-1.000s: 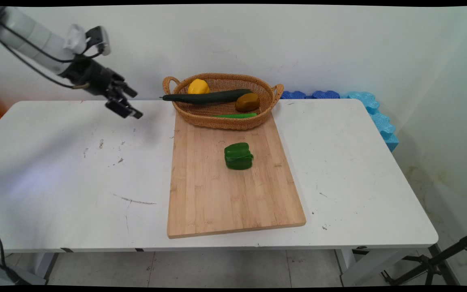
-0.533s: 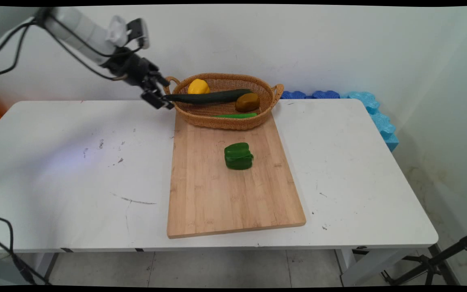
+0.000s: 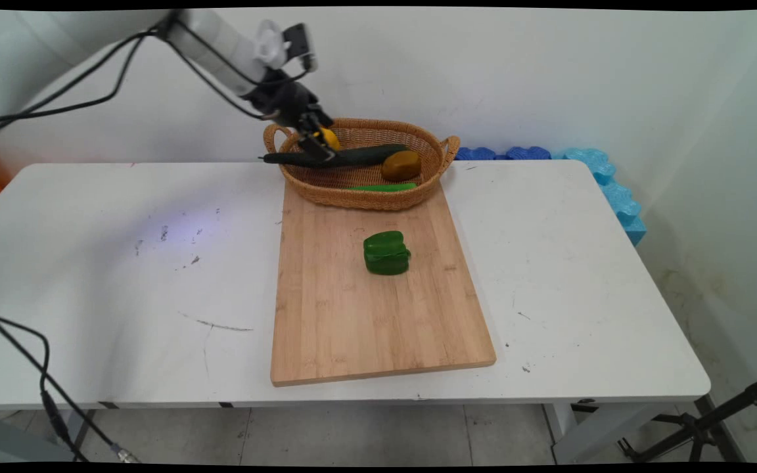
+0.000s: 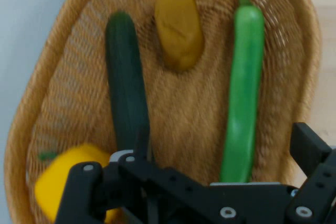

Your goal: Pick up the potato from the vegetable basket

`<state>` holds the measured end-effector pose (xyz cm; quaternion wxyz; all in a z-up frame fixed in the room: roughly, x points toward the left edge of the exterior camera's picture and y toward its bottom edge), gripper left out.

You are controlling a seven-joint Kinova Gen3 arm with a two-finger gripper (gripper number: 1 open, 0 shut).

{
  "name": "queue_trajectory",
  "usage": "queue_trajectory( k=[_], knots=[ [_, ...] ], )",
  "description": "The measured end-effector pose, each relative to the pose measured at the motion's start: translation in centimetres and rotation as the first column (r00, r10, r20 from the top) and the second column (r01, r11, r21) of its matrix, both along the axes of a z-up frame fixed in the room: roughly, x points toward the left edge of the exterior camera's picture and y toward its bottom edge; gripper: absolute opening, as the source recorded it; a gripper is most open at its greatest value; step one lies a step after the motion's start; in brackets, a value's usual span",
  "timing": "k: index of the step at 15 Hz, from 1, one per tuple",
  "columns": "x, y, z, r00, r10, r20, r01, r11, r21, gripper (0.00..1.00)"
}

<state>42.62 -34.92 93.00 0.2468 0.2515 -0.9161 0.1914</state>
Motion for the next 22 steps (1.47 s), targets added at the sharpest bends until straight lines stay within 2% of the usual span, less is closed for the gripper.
queue_trajectory(
  k=[10,15,22],
  knots=[
    [-6.5,-7.6,-4.4,1.0,0.018,0.005,-0.018,1.0,0.003,1.0],
    [-8.5,-9.6,-7.0,0.999,0.033,0.005,-0.033,0.999,0.022,1.0],
    [-10.0,-11.0,-9.1,0.999,0.041,0.005,-0.041,0.999,0.032,1.0]
  ],
)
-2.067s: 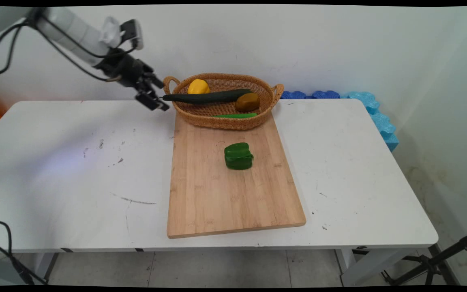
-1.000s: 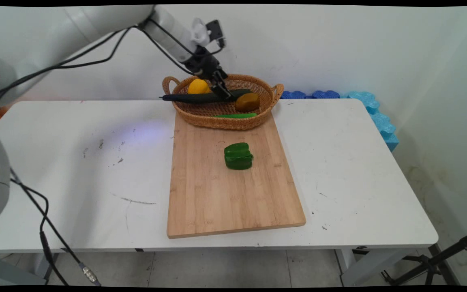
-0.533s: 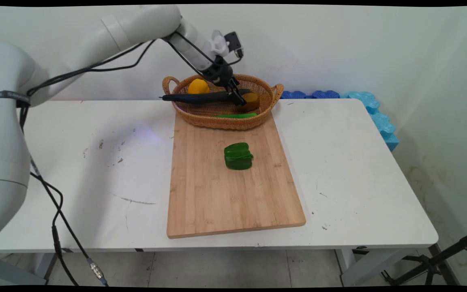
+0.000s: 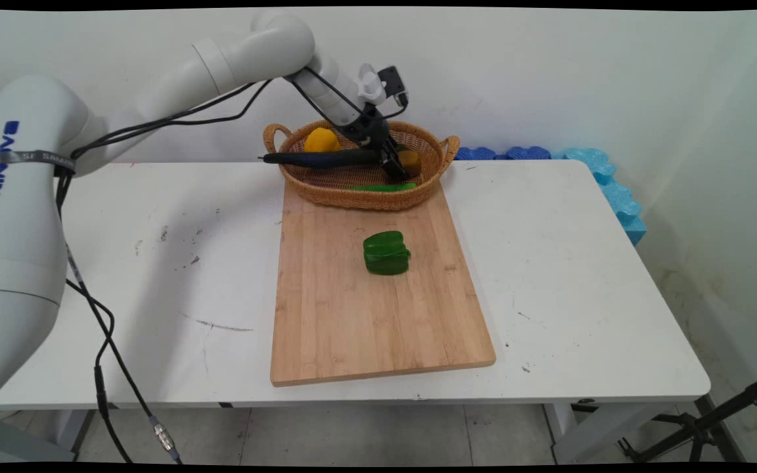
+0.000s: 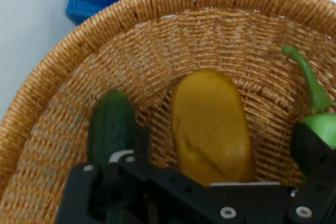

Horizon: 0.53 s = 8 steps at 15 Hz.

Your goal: Pick up the potato from the vegetable basket, then place the picked object on the cutting board

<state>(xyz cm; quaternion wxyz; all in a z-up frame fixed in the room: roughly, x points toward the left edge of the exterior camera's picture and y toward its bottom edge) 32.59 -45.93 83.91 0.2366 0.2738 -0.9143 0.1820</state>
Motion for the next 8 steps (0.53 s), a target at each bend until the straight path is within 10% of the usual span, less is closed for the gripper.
queue_trajectory(
  k=[3,4,8],
  knots=[
    [-0.48,-0.59,-0.63,1.0,0.003,0.003,-0.003,1.0,-0.001,1.0],
    [-0.6,-0.75,-0.79,1.0,0.004,0.004,-0.004,1.0,-0.002,0.0],
    [-0.79,-1.15,-1.21,1.0,0.008,0.017,-0.008,1.0,-0.008,0.0]
  ],
)
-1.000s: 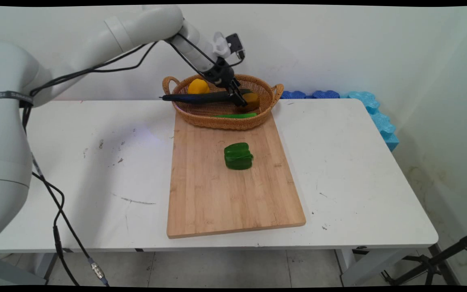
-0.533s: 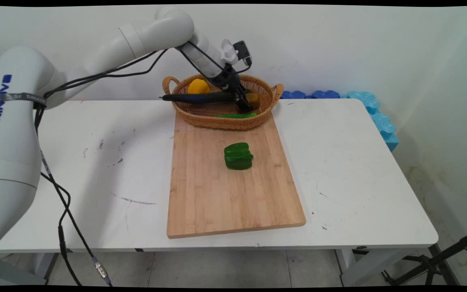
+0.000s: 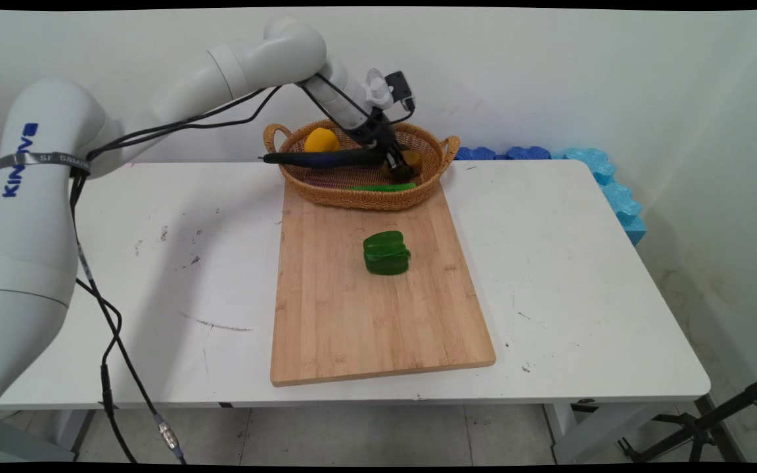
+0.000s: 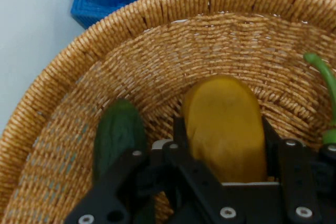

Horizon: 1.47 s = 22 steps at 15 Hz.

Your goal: Place the picked object on the cutting board

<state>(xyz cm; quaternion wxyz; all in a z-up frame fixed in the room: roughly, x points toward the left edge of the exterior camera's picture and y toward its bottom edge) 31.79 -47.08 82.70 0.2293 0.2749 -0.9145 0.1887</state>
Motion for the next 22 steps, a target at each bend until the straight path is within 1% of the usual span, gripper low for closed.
queue_trajectory(
  k=[6,11,17,22],
  knots=[
    [-0.3,0.1,0.1,1.0,0.001,0.011,-0.001,1.0,-0.016,0.0],
    [-0.4,1.0,2.0,1.0,0.012,-0.002,-0.012,0.999,-0.045,0.0],
    [0.0,4.0,5.5,0.998,0.049,-0.042,-0.052,0.996,-0.067,0.0],
    [0.4,7.6,8.1,0.994,0.069,-0.081,-0.074,0.995,-0.059,0.0]
  ],
)
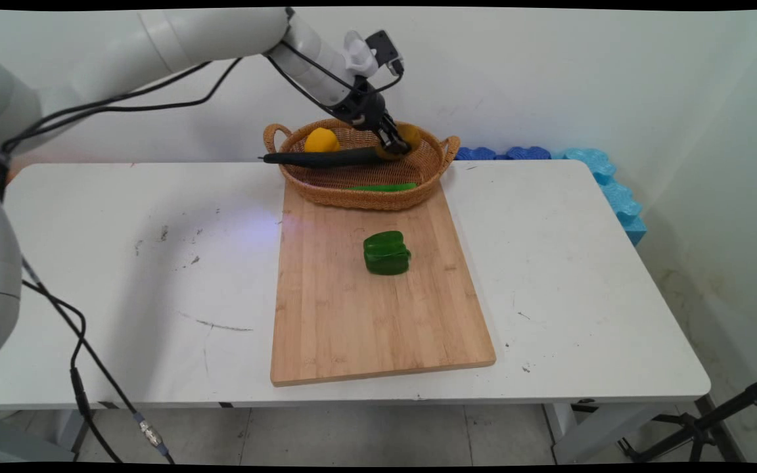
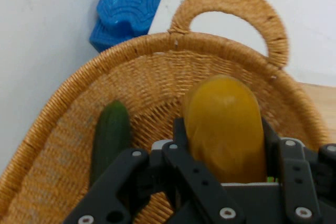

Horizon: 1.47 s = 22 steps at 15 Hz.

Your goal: Place the picked object on the cutting board

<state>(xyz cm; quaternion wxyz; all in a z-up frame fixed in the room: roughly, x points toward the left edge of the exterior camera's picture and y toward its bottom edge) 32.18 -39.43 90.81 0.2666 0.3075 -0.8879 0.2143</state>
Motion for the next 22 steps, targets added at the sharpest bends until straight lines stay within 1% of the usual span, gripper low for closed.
queue_trajectory(
  k=[5,7,11,13,15,18,22],
  knots=[
    [0.5,5.2,1.8,0.999,-0.002,-0.041,0.004,0.999,0.043,0.0],
    [0.6,7.3,2.2,0.998,-0.009,-0.058,0.013,0.998,0.067,0.0],
    [0.5,10.7,2.5,0.996,-0.029,-0.09,0.039,0.993,0.113,0.0],
    [0.3,12.9,2.5,0.992,-0.046,-0.116,0.063,0.987,0.148,0.0],
    [0.1,14.4,2.4,0.989,-0.055,-0.134,0.078,0.982,0.173,0.0],
    [-0.5,17.1,1.9,0.983,-0.07,-0.172,0.107,0.969,0.222,0.0],
    [-1.2,19.5,0.8,0.973,-0.096,-0.209,0.15,0.953,0.262,0.0]
  ],
)
